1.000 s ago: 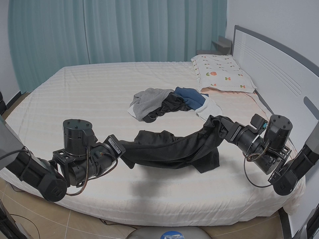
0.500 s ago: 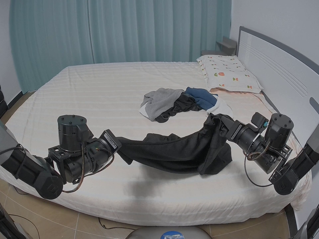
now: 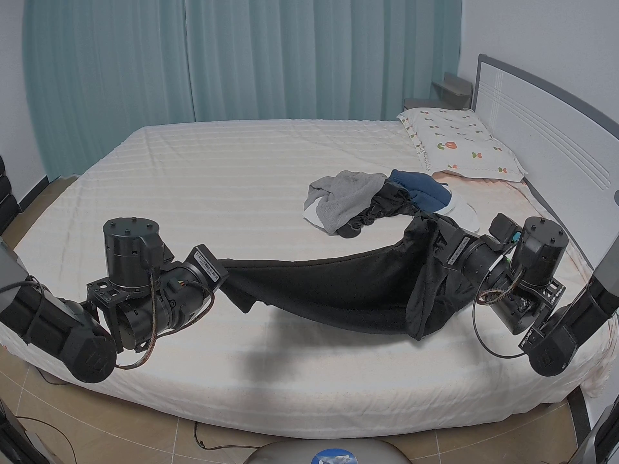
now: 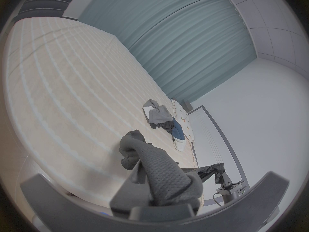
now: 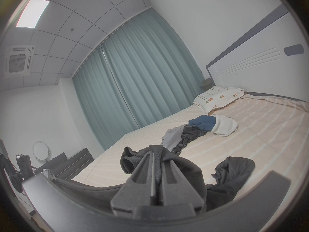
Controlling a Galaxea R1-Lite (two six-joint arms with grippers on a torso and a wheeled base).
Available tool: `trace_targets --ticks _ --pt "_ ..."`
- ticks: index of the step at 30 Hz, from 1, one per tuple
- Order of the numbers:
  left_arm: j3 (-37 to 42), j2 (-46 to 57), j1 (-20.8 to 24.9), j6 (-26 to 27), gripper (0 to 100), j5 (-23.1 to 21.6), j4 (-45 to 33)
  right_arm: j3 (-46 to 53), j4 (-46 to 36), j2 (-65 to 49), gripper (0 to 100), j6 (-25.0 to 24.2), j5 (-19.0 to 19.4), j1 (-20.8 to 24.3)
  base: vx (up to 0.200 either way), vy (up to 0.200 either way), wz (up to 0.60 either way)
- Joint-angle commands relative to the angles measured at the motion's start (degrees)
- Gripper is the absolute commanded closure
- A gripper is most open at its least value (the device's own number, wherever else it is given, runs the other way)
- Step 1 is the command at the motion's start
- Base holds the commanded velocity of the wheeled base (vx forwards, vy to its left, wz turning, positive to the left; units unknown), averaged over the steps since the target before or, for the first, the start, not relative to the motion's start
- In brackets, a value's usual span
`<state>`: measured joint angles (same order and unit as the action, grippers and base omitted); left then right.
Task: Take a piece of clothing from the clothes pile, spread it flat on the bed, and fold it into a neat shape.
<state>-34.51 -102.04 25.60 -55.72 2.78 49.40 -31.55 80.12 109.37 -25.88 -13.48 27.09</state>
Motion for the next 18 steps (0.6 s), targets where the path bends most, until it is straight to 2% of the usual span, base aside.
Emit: trace_targets --ticks 1,18 --pt "-0.03 0.26 -0.11 0.0 100 0.03 0.0 -0.27 0.39 0.31 100 0.04 -0.05 0.16 0.0 0.2 0.0" --pt "-0.47 1.4 -1.17 0.09 100 0.03 0.0 -1.06 0.83 0.23 100 -0.93 1.0 0.16 0.0 0.2 0.0"
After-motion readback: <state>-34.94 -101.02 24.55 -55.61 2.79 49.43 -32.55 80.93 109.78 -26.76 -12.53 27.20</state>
